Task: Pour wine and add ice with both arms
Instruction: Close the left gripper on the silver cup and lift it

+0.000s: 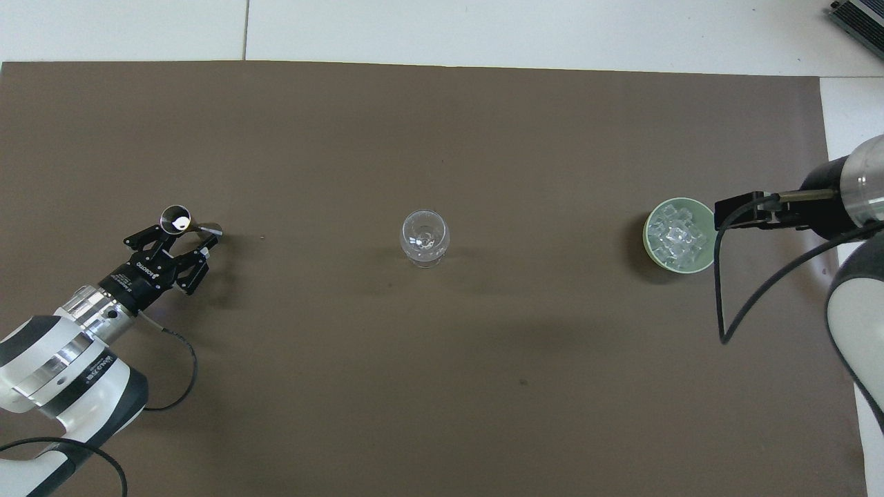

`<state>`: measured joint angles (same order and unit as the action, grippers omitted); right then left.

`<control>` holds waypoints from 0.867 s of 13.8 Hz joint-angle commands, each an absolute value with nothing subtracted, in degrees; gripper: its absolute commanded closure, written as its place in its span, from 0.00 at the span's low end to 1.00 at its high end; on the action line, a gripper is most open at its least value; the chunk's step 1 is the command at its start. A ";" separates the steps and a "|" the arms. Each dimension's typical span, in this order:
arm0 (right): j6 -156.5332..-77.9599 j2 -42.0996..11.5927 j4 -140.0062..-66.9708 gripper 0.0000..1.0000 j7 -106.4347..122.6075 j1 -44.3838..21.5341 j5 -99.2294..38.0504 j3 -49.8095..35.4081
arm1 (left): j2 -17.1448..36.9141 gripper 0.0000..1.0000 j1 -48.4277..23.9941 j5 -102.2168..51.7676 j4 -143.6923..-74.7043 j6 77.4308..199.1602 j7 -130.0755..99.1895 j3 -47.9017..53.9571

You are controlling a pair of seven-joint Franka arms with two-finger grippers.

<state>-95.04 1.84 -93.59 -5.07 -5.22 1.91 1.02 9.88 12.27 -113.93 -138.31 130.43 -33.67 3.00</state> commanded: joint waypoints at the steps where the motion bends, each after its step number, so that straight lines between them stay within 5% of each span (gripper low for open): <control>1: -94.57 2.46 -94.13 0.00 -5.36 -5.27 1.67 1.14 | 9.93 0.50 12.22 -115.40 -138.52 130.34 -32.70 2.81; 12: -94.57 2.46 -94.13 0.00 -5.36 -5.27 1.58 1.14 | 9.76 0.57 12.30 -115.49 -138.43 129.20 -32.61 2.81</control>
<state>-95.04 1.84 -93.59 -5.07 -5.22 1.91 1.02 9.88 12.28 -113.99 -138.21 130.15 -33.67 2.99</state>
